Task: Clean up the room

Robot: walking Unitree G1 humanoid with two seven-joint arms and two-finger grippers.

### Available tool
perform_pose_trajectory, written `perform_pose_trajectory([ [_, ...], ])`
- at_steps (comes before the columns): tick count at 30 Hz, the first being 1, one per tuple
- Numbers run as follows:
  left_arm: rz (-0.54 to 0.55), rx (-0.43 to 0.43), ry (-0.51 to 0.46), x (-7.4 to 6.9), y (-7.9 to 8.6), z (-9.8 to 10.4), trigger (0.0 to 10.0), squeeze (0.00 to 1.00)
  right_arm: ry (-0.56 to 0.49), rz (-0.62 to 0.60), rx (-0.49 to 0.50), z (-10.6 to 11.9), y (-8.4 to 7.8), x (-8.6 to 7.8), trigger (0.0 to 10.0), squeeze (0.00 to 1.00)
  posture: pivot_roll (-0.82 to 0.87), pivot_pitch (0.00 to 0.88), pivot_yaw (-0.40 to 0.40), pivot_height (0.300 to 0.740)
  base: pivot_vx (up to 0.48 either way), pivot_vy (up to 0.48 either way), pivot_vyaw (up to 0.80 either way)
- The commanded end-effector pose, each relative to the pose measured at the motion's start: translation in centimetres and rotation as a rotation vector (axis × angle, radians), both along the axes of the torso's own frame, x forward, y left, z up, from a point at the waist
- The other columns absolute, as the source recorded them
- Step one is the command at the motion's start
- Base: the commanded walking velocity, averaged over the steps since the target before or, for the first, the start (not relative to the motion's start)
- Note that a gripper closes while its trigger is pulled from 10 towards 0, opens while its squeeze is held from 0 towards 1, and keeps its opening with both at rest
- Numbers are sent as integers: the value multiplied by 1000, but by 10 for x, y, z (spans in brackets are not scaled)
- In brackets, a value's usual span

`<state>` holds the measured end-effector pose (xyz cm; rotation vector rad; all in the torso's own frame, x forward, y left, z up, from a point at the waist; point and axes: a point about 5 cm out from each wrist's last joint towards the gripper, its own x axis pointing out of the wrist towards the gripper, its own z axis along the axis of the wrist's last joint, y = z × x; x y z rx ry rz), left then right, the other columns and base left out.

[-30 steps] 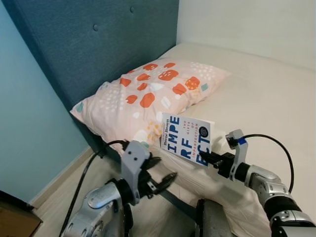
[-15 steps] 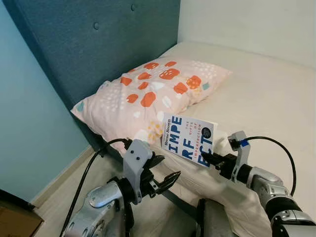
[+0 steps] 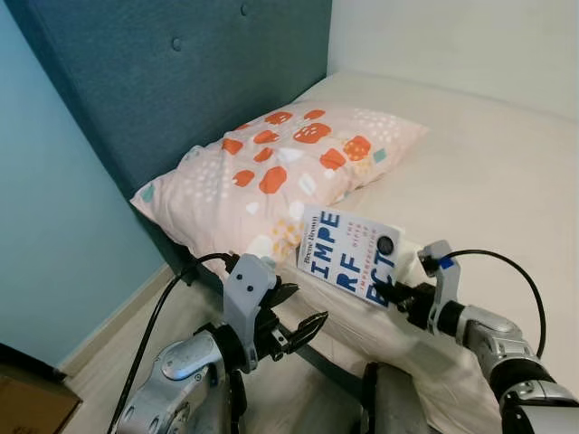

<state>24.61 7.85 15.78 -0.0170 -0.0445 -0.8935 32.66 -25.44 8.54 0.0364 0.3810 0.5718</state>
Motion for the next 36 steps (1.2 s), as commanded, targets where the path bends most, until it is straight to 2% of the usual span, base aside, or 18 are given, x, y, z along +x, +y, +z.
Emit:
perform_pose_trajectory([
  [1, -7, 0, 13, -3, 1, -1, 10000, 0, 44, -10, -18, -10, -2, -6, 10000, 933, 190, 303, 44, 567, 0, 0, 0],
  [2, -7, 0, 13, -3, 1, -1, 10000, 0, 44, -10, -18, -10, -2, -6, 10000, 933, 190, 303, 44, 567, 0, 0, 0],
  [3, -9, -1, 14, -3, 1, -1, 10000, 0, 43, -18, -25, -9, -4, -6, 10000, 706, 190, 302, 46, 567, 0, 0, 0],
  [4, -12, -3, 16, -4, 0, -1, 10000, 0, 40, -28, -31, -9, -6, -6, 10000, 75, 190, 302, 46, 567, 0, 0, 0],
  [6, -14, -5, 17, -4, -1, -1, 10000, 0, 38, -34, -33, -8, -7, -6, 10000, 75, 189, 302, 47, 567, 0, 0, 0],
  [7, -18, -7, 17, -4, -2, 0, 10000, 0, 35, -48, -35, -7, -11, -7, 10000, 0, 188, 299, 47, 567, 0, 0, 0],
  [10, -27, -15, 17, -4, -4, 2, 10000, 0, 24, -88, -46, -4, -22, -8, 10000, 0, 186, 298, 46, 567, 0, 0, 0],
  [16, -36, -22, 19, -5, -6, 2, 10000, 0, 8, -130, -63, 3, -34, -9, 10000, 0, 185, 297, 45, 567, 0, 0, 0],
  [17, -38, -24, 18, -5, -7, 3, 10000, 0, -12, -177, -72, 9, -44, -9, 10000, 0, 182, 293, 44, 567, 0, 0, 0],
  [18, -38, -24, 18, -5, -7, 3, 10000, 0, -12, -177, -72, 9, -44, -9, 10000, 0, 182, 293, 44, 567, 0, 0, 0],
  [19, -39, -28, 19, -6, -7, 3, 10000, 0, -33, -227, -69, 17, -54, -8, 10000, 0, 182, 292, 44, 567, 0, 0, 0],
  [23, -44, -28, 20, -6, -8, 3, 10000, 0, -50, -261, -70, 24, -66, -10, 10000, 0, 177, 286, 45, 567, 0, 0, 0],
  [28, -50, -16, 23, -7, -7, 1, 10000, 0, -28, -214, -70, 22, -64, -12, 10000, 0, 176, 282, 45, 567, 0, 0, 0],
  [33, -57, 6, 24, -7, -4, -2, 10000, 0, 43, -93, -50, 6, -50, -20, 10000, 0, 175, 278, 45, 567, 0, 0, 0],
  [36, -58, 7, 23, -7, -4, -1, 10000, 0, 49, -80, -42, 3, -47, -20, 10000, 0, 175, 278, 45, 567, 0, 0, 0],
])
